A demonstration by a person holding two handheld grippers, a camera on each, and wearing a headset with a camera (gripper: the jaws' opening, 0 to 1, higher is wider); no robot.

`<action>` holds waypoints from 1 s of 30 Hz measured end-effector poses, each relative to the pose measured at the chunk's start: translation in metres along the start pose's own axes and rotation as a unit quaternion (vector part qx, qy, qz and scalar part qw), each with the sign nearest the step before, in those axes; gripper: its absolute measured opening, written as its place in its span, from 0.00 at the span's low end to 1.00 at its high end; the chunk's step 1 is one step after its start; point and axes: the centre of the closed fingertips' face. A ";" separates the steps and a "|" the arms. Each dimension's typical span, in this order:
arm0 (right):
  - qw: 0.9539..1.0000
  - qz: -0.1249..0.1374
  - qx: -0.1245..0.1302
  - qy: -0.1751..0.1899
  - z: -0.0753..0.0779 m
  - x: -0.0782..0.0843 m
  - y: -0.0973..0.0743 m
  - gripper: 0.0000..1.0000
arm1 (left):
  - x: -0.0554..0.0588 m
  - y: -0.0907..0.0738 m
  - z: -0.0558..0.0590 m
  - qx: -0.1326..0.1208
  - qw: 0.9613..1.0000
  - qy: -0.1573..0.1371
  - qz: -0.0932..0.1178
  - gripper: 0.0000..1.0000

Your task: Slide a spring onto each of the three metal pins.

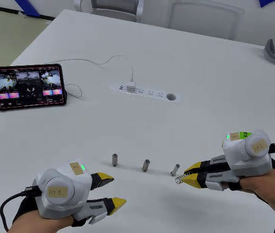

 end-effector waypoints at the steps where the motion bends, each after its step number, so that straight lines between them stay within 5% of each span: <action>1: 1.000 -0.003 0.003 -0.002 0.002 0.001 0.000 0.12 | 0.000 -0.001 0.000 -0.001 1.000 0.000 0.000 0.38; 20: 0.997 -0.018 0.072 0.013 0.044 0.014 -0.003 0.12 | 0.014 -0.025 -0.021 -0.052 0.998 -0.036 0.000 0.51; 30: 0.996 -0.016 0.087 0.023 0.063 0.014 0.005 0.12 | 0.018 -0.038 -0.029 -0.070 0.997 -0.043 0.001 0.54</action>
Point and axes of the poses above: the centre of the closed fingertips' face, and the gripper's own axes: y roughly forward along the fingers, z roughly to its right, x roughly out of its underside, and after that the axes turned 10 degrees about z, right-handed
